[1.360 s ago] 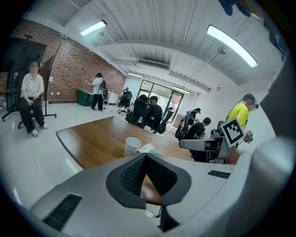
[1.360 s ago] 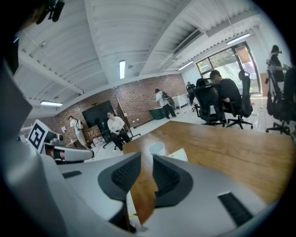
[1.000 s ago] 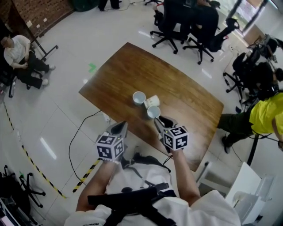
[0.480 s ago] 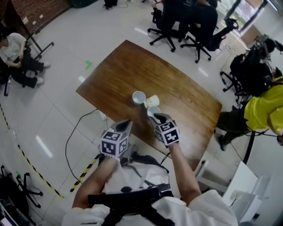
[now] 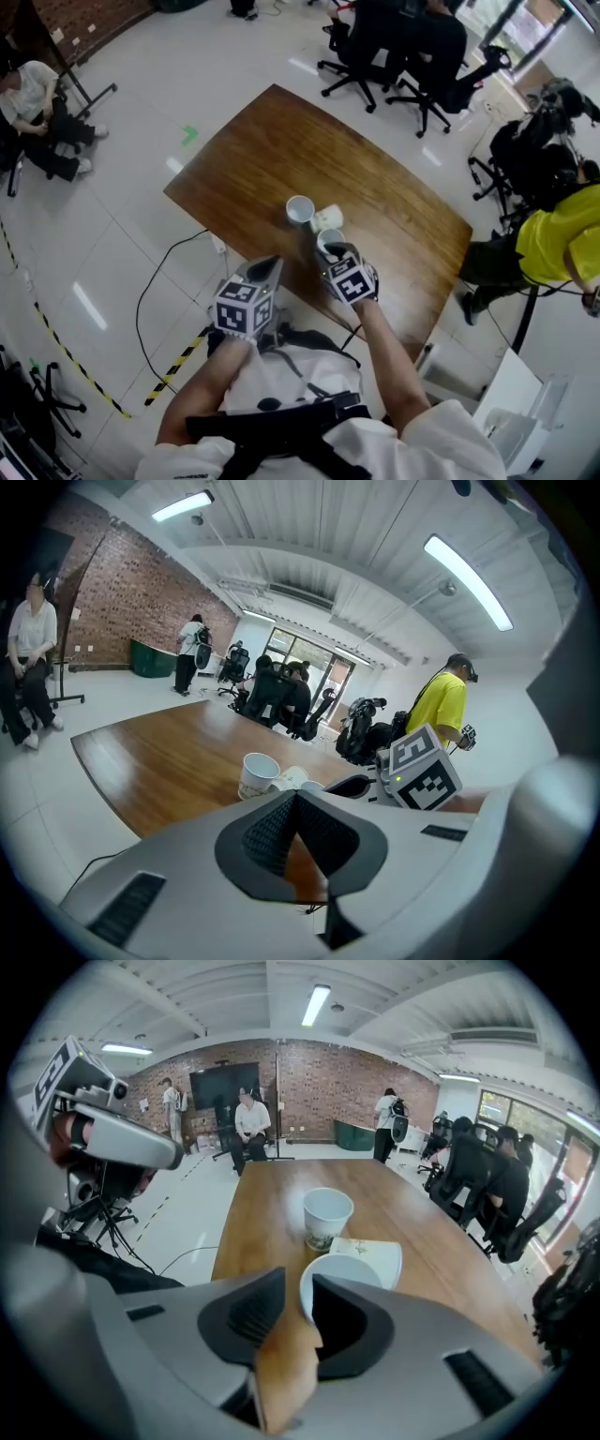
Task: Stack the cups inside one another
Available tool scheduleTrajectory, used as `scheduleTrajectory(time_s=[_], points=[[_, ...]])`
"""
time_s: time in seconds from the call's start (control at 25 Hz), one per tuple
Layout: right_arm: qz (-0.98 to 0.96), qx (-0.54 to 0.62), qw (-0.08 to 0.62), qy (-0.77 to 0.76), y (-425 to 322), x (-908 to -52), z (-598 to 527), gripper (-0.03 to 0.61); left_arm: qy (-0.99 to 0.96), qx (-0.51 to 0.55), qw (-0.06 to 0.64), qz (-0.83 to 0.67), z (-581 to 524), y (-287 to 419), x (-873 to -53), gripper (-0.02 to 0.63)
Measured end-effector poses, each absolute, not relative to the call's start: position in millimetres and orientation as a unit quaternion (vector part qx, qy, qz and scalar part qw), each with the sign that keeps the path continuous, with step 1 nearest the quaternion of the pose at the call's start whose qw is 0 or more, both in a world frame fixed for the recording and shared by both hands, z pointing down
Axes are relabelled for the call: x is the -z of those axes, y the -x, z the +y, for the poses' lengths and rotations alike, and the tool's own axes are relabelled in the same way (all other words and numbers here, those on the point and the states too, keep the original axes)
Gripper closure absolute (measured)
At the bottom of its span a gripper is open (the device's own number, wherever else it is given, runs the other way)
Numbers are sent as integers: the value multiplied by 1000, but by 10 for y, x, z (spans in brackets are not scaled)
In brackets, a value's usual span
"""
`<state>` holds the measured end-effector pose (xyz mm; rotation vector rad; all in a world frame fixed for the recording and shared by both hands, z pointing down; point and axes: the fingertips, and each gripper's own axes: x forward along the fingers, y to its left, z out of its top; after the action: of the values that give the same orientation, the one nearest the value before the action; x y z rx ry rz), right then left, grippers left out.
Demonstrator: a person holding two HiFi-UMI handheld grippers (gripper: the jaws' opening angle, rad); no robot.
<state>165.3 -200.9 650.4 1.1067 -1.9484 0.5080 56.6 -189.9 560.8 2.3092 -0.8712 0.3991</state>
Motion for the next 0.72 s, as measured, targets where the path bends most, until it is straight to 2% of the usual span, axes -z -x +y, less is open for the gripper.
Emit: scheduleTrajectory(time_s=[0.72], points=[[-763,-197,445,-424,-1656,-6683,-2039,516,-868,-144,320,-351,-1925,-423,-5633,619]])
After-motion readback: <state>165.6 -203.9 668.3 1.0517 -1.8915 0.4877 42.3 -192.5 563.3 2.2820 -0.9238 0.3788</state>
